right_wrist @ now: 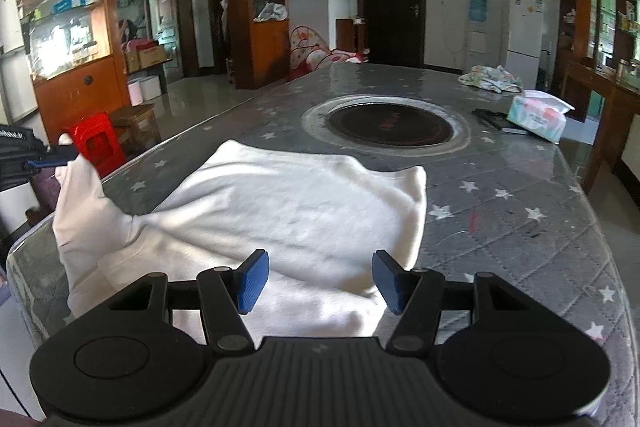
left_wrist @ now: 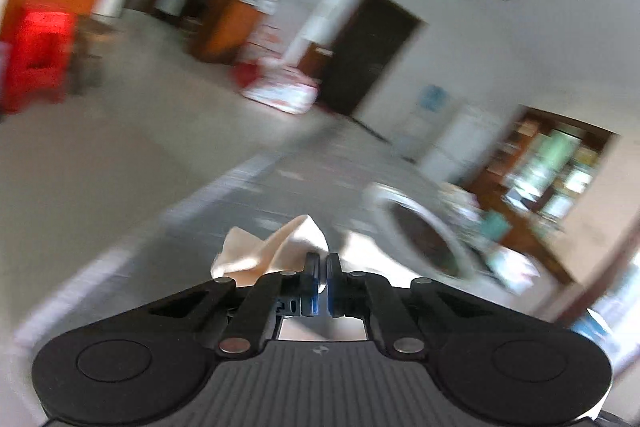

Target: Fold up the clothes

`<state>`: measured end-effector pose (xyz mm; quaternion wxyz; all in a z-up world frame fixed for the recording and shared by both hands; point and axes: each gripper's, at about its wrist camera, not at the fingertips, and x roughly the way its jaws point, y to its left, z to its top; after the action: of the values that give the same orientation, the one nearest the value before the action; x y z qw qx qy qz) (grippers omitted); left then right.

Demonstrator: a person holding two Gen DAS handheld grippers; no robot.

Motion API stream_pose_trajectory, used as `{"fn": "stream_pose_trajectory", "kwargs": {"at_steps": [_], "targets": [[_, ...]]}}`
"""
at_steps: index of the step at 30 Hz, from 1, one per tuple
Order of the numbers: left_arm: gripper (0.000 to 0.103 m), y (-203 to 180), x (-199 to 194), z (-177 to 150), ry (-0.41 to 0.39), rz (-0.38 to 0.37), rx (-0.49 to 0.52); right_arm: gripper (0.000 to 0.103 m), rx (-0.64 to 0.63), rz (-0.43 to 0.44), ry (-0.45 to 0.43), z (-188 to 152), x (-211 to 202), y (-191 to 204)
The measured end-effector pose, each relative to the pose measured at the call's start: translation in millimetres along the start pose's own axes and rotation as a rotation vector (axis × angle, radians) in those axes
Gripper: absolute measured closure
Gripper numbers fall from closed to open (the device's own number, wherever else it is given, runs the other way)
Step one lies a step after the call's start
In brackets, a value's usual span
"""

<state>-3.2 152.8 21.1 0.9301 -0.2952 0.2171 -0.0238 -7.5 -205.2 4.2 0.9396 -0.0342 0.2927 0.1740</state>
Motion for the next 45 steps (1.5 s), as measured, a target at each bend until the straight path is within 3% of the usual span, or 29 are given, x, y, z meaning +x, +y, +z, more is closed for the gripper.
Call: {"fn": "stream_pose_trajectory", "kwargs": {"at_steps": [7,12,15,19,25,33,35,41,45], "targets": [[0.099,-72,19,-24,0.142,-0.290,0.059,0.045,0.049,-0.045,-0.021,-2,-9,-17],[0.098,-102,40,-51,0.253,-0.369,0.124,0.045,0.075,-0.070,-0.031,-2,-14,-28],[0.091,-107,48,-70,0.331,-0.388,0.160,0.045,0.080,-0.073,-0.034,-2,-15,-29],[0.074,-99,41,-76,0.339,-0.362,0.196,0.045,0.074,-0.068,-0.031,0,-13,-28],[0.074,-78,28,-75,0.334,-0.307,0.245,0.047,0.061,-0.014,-0.010,0,-8,-23],[0.076,-27,19,-72,0.323,-0.117,0.229,0.059,0.045,0.121,0.066,-7,13,-2],[0.081,-21,19,-71,0.317,-0.103,0.223,0.061,0.043,0.123,0.101,-13,20,2],[0.080,-20,11,-70,0.269,-0.070,0.226,0.074,0.059,0.146,0.144,-24,27,6],[0.078,-23,12,-69,0.267,-0.074,0.236,0.089,0.063,0.171,0.146,-25,29,7]]}}
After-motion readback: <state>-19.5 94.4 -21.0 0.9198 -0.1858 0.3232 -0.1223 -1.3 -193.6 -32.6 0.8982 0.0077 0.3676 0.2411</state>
